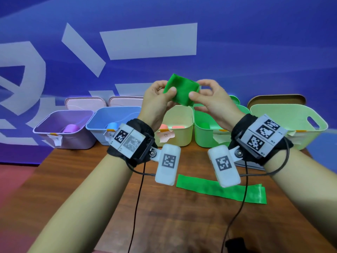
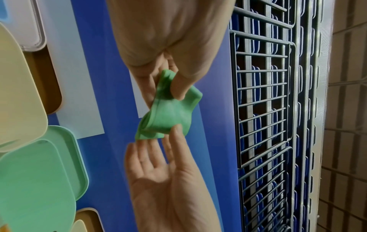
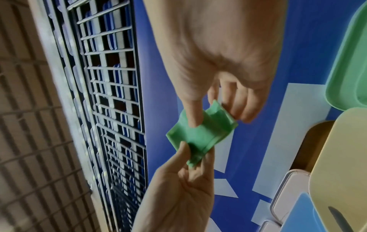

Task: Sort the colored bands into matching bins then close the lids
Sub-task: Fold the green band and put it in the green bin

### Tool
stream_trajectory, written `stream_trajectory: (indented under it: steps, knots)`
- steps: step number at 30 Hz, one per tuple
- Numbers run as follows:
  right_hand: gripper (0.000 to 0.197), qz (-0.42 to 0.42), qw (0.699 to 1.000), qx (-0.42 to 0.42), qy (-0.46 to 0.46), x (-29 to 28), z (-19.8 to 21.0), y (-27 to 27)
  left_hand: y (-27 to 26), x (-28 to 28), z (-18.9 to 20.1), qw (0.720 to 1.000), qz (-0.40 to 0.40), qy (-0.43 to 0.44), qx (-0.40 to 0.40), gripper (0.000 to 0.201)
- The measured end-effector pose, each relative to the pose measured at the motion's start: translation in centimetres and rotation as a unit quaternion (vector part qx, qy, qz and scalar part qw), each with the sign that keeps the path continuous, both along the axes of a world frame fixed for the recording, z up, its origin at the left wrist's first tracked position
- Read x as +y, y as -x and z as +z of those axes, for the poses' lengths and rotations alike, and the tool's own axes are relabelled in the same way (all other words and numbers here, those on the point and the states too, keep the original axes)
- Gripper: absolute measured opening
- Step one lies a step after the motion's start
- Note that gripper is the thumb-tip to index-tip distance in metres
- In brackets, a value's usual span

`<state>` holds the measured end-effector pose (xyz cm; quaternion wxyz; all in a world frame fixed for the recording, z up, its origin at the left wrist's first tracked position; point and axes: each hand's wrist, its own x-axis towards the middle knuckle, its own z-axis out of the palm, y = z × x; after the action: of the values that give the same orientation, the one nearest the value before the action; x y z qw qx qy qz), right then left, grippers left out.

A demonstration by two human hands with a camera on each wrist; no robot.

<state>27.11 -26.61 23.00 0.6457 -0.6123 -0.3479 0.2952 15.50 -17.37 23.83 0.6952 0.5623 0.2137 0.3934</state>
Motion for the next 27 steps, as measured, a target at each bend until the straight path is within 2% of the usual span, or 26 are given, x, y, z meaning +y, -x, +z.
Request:
stream_trajectory:
  steps: [2,5,9,17,21,27]
  knots:
    - [0.035,-0.069,0.993,-0.09,-0.038,0.1,-0.1,-0.1,0.0,-0.2,-0.2,1.0,-0.004,-0.007,-0.016,0.02]
    - [0.029,-0.09,0.976,-0.185,-0.065,0.2,0.1,0.0,-0.2,-0.5,-0.4,0.999,-0.016,-0.015,-0.035,0.022]
    - [0.026,-0.076,0.976,-0.183,-0.09,0.2,0.4,0.0,-0.2,-0.8,-0.4,0.998,-0.048,-0.009,-0.038,0.024]
    - [0.033,-0.073,0.969,-0.199,-0.126,-0.3,0.4,0.2,0.5,-1.2,-0.5,0.989,-0.105,-0.094,0.048,0.038]
    - [0.033,-0.065,0.97,-0.205,-0.113,-0.4,0.3,0.1,0.4,-1.5,-0.3,0.991,-0.067,-0.105,0.038,0.012]
    - [0.036,-0.075,0.975,-0.179,-0.109,-0.1,0.4,0.3,0.1,-1.7,-0.4,0.998,-0.027,-0.058,0.005,0.009]
